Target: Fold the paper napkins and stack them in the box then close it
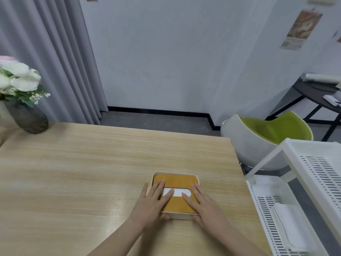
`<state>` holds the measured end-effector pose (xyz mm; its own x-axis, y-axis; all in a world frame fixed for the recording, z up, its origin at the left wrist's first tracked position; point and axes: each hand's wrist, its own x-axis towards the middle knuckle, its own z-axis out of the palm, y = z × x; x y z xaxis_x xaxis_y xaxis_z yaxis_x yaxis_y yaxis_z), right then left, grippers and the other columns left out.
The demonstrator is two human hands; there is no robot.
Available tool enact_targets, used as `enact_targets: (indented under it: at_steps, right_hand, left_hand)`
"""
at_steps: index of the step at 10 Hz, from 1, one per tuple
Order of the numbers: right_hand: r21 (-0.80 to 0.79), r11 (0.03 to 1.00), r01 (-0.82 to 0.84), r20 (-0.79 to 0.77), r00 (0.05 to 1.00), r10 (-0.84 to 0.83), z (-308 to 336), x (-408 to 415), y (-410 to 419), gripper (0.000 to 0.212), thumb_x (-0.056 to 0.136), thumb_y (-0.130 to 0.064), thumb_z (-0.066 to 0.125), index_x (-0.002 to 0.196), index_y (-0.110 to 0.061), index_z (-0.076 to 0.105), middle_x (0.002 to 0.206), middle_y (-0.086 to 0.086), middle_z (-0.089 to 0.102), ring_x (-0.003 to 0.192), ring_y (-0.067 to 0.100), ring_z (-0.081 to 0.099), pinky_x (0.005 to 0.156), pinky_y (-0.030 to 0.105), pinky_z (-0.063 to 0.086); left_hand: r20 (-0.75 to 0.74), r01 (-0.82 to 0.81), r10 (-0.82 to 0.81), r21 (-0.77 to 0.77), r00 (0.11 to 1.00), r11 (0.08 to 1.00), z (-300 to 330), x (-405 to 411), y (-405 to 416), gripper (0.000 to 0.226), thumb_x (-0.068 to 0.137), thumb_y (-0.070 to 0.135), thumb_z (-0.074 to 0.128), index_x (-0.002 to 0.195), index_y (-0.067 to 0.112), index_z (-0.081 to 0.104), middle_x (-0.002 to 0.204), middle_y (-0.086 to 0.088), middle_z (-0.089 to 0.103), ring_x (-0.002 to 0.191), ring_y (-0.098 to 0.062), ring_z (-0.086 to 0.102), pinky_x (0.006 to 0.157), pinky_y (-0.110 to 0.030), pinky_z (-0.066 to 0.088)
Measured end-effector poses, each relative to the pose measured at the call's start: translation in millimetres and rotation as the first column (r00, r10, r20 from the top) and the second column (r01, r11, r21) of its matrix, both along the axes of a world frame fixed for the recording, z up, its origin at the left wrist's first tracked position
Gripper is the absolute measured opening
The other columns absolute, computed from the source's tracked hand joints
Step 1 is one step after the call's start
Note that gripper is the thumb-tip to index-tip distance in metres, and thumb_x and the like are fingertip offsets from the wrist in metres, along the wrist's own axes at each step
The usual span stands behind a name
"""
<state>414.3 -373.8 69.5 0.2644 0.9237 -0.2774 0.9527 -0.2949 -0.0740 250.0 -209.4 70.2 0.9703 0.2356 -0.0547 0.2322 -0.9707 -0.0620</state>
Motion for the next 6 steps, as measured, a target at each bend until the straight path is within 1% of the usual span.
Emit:
enact_targets:
  at_steps: [1, 3, 4, 5, 6]
  right_hand:
    - [-0.005, 1.000, 0.006, 0.005, 1.000, -0.006, 2, -1, 0, 0.071, 0.098, -0.041, 0.043, 0.150, -0.041, -0.004, 0.158, -0.002, -0.022, 0.146, 0.019, -0.020, 0.119, 0.033, 0.003]
    - [-0.015, 1.000, 0.017, 0.012, 1.000, -0.017, 5, -2, 0, 0.070, 0.098, -0.041, 0.043, 0.150, -0.042, -0.003, 0.159, -0.002, -0.018, 0.146, 0.019, -0.018, 0.118, 0.033, -0.002]
    - [-0.008, 1.000, 0.017, 0.015, 1.000, -0.017, 6, -2, 0, 0.069, 0.098, -0.043, 0.043, 0.150, -0.043, -0.002, 0.160, -0.002, -0.017, 0.146, 0.018, -0.018, 0.118, 0.033, -0.003]
    - [-0.008, 1.000, 0.023, 0.006, 1.000, -0.022, 7, -4, -1, 0.068, 0.096, -0.050, 0.041, 0.150, -0.043, 0.000, 0.160, -0.003, -0.013, 0.147, 0.016, -0.015, 0.118, 0.032, -0.004]
    - [0.009, 0.999, 0.031, -0.020, 0.999, -0.031, 13, -5, 4, 0.067, 0.094, -0.060, 0.034, 0.151, -0.041, 0.004, 0.161, -0.004, -0.005, 0.148, 0.013, -0.010, 0.118, 0.030, -0.003]
  left_hand:
    - [0.024, -0.007, 0.007, -0.037, 1.000, 0.999, 2, -2, -3, 0.082, 0.049, 0.080, 0.076, 0.117, 0.036, 0.071, 0.121, -0.005, 0.070, 0.110, -0.018, 0.068, 0.083, -0.044, 0.057]
    - [0.045, -0.013, 0.016, -0.079, 0.999, 0.997, -1, -8, -4, 0.076, 0.056, 0.073, 0.078, 0.121, 0.035, 0.069, 0.126, -0.003, 0.068, 0.115, -0.017, 0.065, 0.088, -0.045, 0.055]
    - [0.053, -0.007, 0.010, -0.058, 0.999, 0.998, -7, -9, -5, 0.076, 0.056, 0.072, 0.079, 0.121, 0.034, 0.069, 0.127, -0.001, 0.067, 0.115, -0.016, 0.065, 0.089, -0.046, 0.055]
    - [0.063, 0.007, -0.003, -0.054, 0.998, 0.999, -7, -13, -6, 0.071, 0.060, 0.071, 0.077, 0.120, 0.036, 0.069, 0.126, 0.003, 0.068, 0.115, -0.014, 0.065, 0.089, -0.045, 0.055]
    - [0.056, -0.008, 0.014, -0.101, 0.998, 0.995, 0, -12, -6, 0.061, 0.074, 0.071, 0.065, 0.125, 0.038, 0.066, 0.130, 0.006, 0.065, 0.121, -0.012, 0.061, 0.099, -0.047, 0.048]
